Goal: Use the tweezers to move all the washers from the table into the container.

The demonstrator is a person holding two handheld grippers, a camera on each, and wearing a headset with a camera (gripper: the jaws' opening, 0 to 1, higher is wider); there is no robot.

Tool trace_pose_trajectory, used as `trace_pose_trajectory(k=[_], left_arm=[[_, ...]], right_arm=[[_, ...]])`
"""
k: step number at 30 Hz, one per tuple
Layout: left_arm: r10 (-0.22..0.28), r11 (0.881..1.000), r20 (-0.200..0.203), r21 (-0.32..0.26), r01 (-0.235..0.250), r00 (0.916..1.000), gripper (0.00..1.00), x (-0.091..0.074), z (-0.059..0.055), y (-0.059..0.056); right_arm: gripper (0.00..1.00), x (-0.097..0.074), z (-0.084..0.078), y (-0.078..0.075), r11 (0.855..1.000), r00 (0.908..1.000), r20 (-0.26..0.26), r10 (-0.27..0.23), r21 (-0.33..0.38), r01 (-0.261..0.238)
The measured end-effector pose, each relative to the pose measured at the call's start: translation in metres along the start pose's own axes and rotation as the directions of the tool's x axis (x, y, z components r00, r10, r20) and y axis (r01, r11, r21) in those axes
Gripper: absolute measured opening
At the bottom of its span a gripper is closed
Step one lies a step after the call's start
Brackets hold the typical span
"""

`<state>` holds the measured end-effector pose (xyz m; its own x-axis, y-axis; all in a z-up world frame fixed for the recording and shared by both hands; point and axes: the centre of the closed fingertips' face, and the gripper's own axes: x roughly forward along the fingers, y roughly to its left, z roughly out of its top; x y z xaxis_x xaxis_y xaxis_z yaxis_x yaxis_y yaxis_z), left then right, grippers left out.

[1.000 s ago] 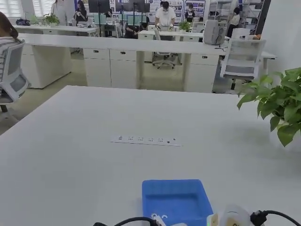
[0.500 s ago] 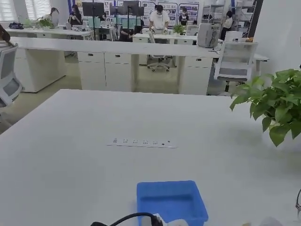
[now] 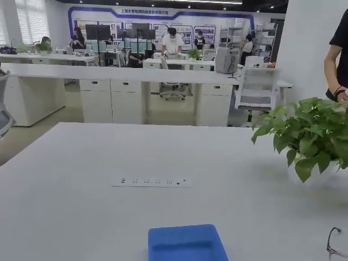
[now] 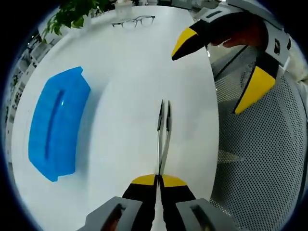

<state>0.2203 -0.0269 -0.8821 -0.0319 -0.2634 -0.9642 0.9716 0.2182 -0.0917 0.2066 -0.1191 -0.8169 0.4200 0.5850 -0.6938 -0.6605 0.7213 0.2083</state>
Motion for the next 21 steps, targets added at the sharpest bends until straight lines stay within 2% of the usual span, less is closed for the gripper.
trace_pose_trajectory(k=[3, 6, 8, 10, 12, 13, 14, 15, 17, 19, 21], left_arm=[[0.005, 1.0, 0.004, 0.001, -0.005, 1.0, 0.0, 0.0, 0.0, -0.002], [0.015, 1.0, 0.011, -0.014, -0.014, 0.9998, 0.02, -0.001, -0.001, -0.002], [0.034, 0.999, 0.025, -0.019, -0.034, 0.9991, 0.06, -0.002, -0.004, -0.001], [0.065, 0.997, 0.048, -0.054, -0.063, 0.9967, 0.12, -0.004, -0.006, 0.002], [0.108, 0.99, 0.092, -0.104, -0.098, 0.99, 0.2, -0.008, -0.007, 0.008], [0.143, 0.982, 0.13, -0.14, -0.124, 0.9812, 0.24, -0.012, -0.007, 0.012], [0.15, 0.978, 0.151, -0.164, -0.125, 0.9771, 0.27, -0.015, -0.007, 0.013], [0.168, 0.969, 0.174, -0.211, -0.13, 0.9702, 0.3, -0.021, -0.009, 0.015], [0.214, 0.953, 0.229, -0.263, -0.152, 0.9496, 0.38, -0.03, -0.008, 0.019], [0.237, 0.935, 0.264, -0.323, -0.146, 0.935, 0.46, -0.04, -0.01, 0.019], [0.302, 0.905, 0.336, -0.394, -0.158, 0.8923, 0.56, -0.057, -0.01, 0.021]], right_arm=[[0.57, -0.005, -0.003, -0.002, 0.999, 0.9995, 0.022, -0.023, 0.047, 0.022], [0.61, -0.01, 0.005, -0.006, 0.998, 0.9969, 0.052, -0.059, 0.036, 0.058], [0.65, -0.013, 0.005, -0.009, 0.996, 0.9955, 0.061, -0.073, 0.051, 0.07], [0.7, -0.016, 0.005, -0.012, 0.994, 0.9936, 0.067, -0.091, 0.07, 0.086], [0.73, -0.019, 0.006, -0.015, 0.991, 0.9908, 0.076, -0.111, 0.084, 0.105], [0.75, -0.019, 0.007, -0.016, 0.99, 0.9899, 0.081, -0.116, 0.085, 0.109], [0.77, -0.019, 0.008, -0.017, 0.989, 0.9884, 0.088, -0.124, 0.089, 0.116], [0.77, -0.02, 0.009, -0.018, 0.988, 0.9873, 0.092, -0.13, 0.094, 0.121], [0.77, -0.02, 0.01, -0.018, 0.988, 0.9865, 0.099, -0.13, 0.1, 0.12], [0.77, -0.02, 0.01, -0.018, 0.988, 0.9858, 0.102, -0.134, 0.095, 0.124], [0.78, -0.021, 0.012, -0.018, 0.988, 0.9834, 0.114, -0.141, 0.083, 0.132]])
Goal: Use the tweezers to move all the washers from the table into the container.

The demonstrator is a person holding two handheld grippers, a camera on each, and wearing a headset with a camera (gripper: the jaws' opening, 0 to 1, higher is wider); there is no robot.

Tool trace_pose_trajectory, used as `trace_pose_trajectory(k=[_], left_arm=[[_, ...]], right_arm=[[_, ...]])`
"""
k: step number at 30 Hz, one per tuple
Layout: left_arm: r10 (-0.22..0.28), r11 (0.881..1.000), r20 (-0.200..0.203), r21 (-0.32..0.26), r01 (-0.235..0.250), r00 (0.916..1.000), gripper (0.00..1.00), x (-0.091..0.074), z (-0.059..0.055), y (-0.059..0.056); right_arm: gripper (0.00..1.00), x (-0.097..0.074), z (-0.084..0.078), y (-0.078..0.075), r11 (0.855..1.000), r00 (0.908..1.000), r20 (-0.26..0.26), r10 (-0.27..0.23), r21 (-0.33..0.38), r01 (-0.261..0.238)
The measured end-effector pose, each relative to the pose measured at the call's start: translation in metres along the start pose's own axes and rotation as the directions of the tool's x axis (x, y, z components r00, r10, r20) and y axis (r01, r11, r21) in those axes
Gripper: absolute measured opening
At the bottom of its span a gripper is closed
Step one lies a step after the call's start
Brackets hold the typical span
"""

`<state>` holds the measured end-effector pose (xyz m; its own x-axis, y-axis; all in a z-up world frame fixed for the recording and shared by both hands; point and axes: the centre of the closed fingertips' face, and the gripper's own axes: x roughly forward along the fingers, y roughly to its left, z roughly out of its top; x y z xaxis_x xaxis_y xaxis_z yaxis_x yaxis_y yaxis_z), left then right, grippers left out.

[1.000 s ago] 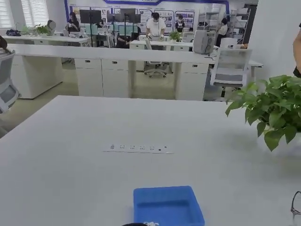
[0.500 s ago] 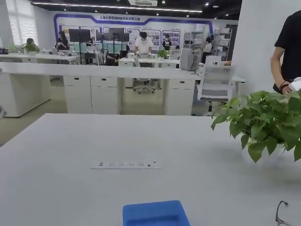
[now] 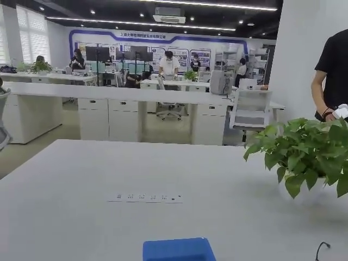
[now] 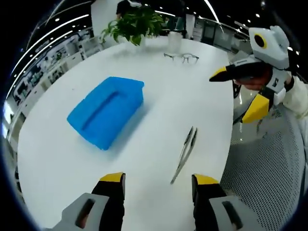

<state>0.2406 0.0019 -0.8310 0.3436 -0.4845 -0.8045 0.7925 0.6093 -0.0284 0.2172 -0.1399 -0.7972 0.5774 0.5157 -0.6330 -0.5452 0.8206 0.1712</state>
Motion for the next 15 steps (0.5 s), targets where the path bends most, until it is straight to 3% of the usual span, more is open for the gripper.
trace_pose_trajectory(k=[4, 6, 8, 9, 12, 14, 15], left_arm=[[0.047, 0.993, 0.08, -0.114, -0.037, 0.9957, 0.66, -0.022, 0.001, 0.003], [0.08, 0.985, 0.141, -0.166, -0.056, 0.9868, 0.72, -0.033, 0.004, 0.004], [0.129, 0.974, 0.191, -0.208, -0.088, 0.973, 0.77, -0.045, 0.005, 0.008], [0.159, 0.969, 0.222, -0.221, -0.11, 0.962, 0.81, -0.051, 0.006, 0.01], [0.209, 0.957, 0.243, -0.252, -0.146, 0.9472, 0.89, -0.062, -0.001, 0.011], [0.201, 0.955, 0.241, -0.263, -0.135, 0.9496, 0.88, -0.065, -0.006, 0.007], [0.213, 0.948, 0.243, -0.284, -0.14, 0.9465, 0.89, -0.066, -0.007, 0.007]], right_arm=[[0.81, -0.002, 0.005, -0.001, 1.0, 0.9995, 0.031, 0.003, 0.009, -0.003], [0.84, -0.002, 0.007, 0.0, 1.0, 0.9989, 0.047, 0.008, 0.015, -0.009], [0.87, -0.003, 0.01, 0.0, 1.0, 0.998, 0.063, 0.005, 0.012, -0.006], [0.88, -0.003, 0.011, 0.0, 1.0, 0.9976, 0.069, 0.003, 0.009, -0.004], [0.93, -0.004, 0.014, 0.001, 1.0, 0.9962, 0.087, 0.001, -0.007, 0.0], [0.95, -0.003, 0.015, 0.001, 1.0, 0.996, 0.089, 0.0, -0.012, 0.001], [0.96, -0.003, 0.015, 0.001, 1.0, 0.9961, 0.088, 0.001, -0.013, 0.0]])
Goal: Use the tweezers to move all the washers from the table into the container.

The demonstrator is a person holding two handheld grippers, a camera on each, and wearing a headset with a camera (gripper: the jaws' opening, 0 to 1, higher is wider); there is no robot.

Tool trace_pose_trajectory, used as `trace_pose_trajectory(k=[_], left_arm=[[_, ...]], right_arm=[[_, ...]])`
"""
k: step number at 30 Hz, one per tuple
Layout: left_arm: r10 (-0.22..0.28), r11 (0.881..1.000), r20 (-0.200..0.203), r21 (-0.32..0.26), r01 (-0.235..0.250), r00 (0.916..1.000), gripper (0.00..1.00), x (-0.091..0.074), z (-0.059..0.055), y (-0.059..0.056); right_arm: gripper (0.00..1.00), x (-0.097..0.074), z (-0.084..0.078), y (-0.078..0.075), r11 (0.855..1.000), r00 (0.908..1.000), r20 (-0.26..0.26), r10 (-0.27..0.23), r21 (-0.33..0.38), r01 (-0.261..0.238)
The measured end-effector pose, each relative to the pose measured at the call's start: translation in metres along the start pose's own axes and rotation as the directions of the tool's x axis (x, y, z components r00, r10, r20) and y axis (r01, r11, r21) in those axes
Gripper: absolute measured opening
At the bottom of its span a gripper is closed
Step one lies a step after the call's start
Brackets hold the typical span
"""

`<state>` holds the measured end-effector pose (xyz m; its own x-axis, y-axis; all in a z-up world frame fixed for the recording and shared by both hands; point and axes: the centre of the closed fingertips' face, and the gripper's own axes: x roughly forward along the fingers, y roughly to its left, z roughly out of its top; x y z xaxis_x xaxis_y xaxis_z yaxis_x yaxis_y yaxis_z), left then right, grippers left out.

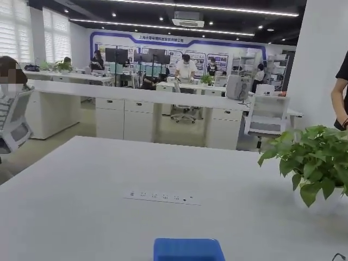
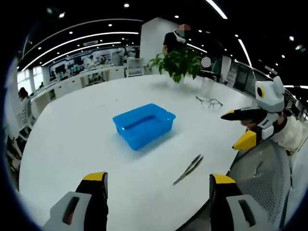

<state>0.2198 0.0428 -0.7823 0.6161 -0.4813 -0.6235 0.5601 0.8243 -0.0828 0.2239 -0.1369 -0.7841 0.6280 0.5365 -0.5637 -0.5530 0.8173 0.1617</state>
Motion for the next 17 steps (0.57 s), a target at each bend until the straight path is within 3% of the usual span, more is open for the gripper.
trace_pose_trajectory(k=[4, 7, 11, 17], left_arm=[[0.053, 0.998, 0.049, -0.033, -0.051, 0.9974, 0.94, -0.012, -0.001, 0.002], [0.094, 0.995, 0.147, -0.036, -0.09, 0.9847, 0.99, -0.022, 0.007, 0.005], [0.133, 0.991, 0.168, -0.047, -0.127, 0.9768, 0.99, -0.027, 0.005, 0.013], [0.139, 0.99, 0.173, -0.049, -0.132, 0.975, 0.99, -0.026, 0.003, 0.016]], right_arm=[[0.99, 0.001, -0.001, 0.001, 1.0, 1.0, -0.005, 0.002, -0.006, -0.002], [0.99, 0.0, 0.001, 0.0, 1.0, 1.0, 0.004, -0.002, -0.01, 0.002], [0.99, -0.002, 0.002, -0.001, 1.0, 0.9999, 0.011, -0.005, -0.004, 0.005], [0.99, 0.0, -0.001, 0.0, 1.0, 1.0, -0.001, 0.0, -0.006, 0.0]])
